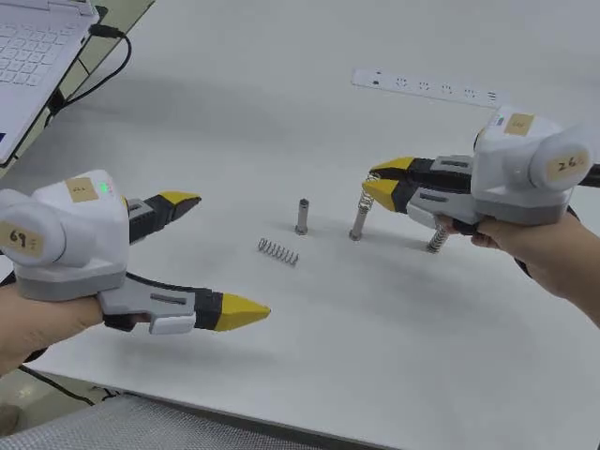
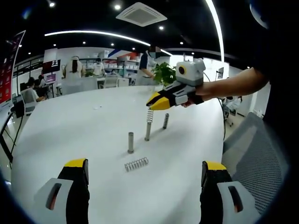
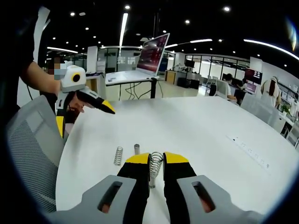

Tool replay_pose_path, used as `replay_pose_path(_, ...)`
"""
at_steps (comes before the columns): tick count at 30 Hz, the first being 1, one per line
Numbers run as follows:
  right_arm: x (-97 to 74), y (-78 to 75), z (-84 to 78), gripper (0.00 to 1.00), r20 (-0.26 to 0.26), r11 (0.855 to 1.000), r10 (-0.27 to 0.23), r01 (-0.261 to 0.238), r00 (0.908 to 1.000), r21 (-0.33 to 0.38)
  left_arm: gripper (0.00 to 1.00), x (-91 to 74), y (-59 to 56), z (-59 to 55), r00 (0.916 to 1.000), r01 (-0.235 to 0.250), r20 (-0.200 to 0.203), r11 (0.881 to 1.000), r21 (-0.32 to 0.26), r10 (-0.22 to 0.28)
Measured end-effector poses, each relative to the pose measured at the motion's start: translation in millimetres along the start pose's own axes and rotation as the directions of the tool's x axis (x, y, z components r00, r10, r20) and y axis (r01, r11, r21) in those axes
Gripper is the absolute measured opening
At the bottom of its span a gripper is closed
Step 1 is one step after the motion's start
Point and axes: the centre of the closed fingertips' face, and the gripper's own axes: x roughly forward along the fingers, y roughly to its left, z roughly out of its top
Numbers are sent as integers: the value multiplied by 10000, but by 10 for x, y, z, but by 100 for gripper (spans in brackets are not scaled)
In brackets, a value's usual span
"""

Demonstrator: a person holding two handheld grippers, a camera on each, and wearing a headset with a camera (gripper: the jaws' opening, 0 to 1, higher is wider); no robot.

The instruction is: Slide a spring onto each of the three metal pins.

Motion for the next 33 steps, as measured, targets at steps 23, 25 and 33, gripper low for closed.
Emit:
replay_pose_path(23,66,14,-169,8,-591,9997,51,-65,9982,-245,98,0,8,22,10000,-3,29,10000,-25,3)
replay_pose_path(25,80,33,-185,8,-675,9995,102,-122,9977,-302,98,-1,9,19,10000,-8,15,10000,-8,8)
replay_pose_path(33,109,60,-310,8,-1160,9977,114,-190,9932,-646,98,-2,14,20,10000,-18,-15,10000,5,18)
